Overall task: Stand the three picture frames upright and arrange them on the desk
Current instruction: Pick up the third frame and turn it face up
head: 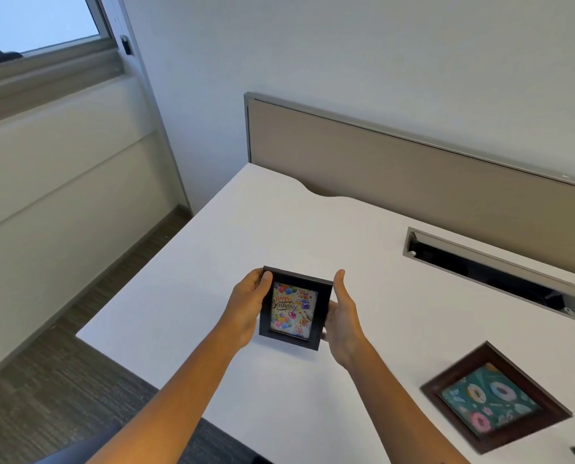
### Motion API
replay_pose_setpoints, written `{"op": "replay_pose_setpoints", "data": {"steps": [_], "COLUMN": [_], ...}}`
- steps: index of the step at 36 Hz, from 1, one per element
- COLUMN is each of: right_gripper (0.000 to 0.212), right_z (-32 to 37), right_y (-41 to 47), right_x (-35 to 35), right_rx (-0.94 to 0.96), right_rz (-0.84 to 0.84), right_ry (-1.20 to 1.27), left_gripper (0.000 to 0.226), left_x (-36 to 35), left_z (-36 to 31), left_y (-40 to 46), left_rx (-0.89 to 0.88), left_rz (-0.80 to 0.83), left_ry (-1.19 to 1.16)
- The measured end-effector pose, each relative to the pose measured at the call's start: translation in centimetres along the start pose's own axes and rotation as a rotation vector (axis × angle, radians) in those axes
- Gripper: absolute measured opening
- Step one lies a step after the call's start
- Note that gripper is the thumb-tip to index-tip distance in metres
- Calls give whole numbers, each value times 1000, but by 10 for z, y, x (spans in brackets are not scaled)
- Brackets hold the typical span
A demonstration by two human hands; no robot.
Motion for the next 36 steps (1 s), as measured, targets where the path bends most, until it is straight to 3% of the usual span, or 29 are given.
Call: {"op": "replay_pose_setpoints", "data": {"steps": [17, 36], "right_gripper": [100, 105], "right_z": [-14, -16], "right_y": [22, 40], "right_x": [14, 20], "right_rx": [-49, -86], "right_rz": [-29, 9], "right_ry": [62, 39], "left_gripper": [25, 25], "left_x": [-8, -13], "left_z": [24, 26], "left_y": [35, 47], "left_rx": [44, 88], "left_rz": [73, 40], "left_ry": [-28, -43]}}
Point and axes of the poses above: each hand's wrist, its own y-axis towards the middle knuckle, its own x-axis out of the back of the hand, z = x × y, the point moved 7 cm from there along y, towards the middle knuckle, and after that the axes turned 5 degrees about z, right-handed, at the moved point
